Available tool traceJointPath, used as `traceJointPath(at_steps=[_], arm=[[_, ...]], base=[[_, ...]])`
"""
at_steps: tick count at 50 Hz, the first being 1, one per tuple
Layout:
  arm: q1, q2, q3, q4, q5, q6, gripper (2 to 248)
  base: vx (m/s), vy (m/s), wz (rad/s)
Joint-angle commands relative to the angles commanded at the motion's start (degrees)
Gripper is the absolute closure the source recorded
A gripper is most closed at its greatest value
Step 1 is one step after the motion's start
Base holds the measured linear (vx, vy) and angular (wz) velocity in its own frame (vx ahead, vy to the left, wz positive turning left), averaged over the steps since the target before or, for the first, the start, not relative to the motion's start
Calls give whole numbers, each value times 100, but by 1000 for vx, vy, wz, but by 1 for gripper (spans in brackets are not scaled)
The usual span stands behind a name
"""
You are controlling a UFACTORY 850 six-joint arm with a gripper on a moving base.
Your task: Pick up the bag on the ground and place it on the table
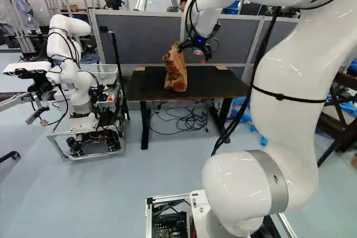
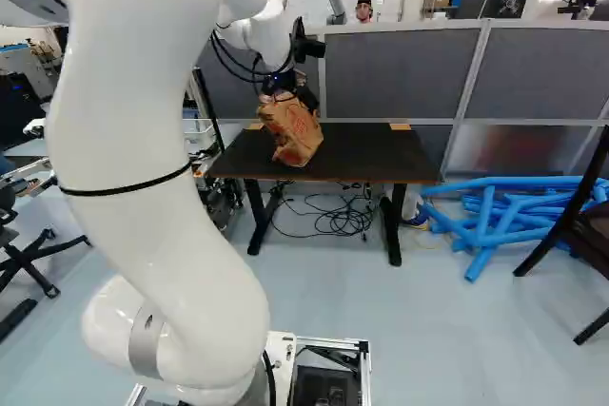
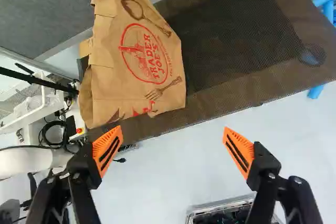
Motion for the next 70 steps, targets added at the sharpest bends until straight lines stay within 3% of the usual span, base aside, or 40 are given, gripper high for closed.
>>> traceJointPath(at_steps=[70], arm=[[136,1793,4210,-403,4752,-908,3]], base=[[0,0,0]])
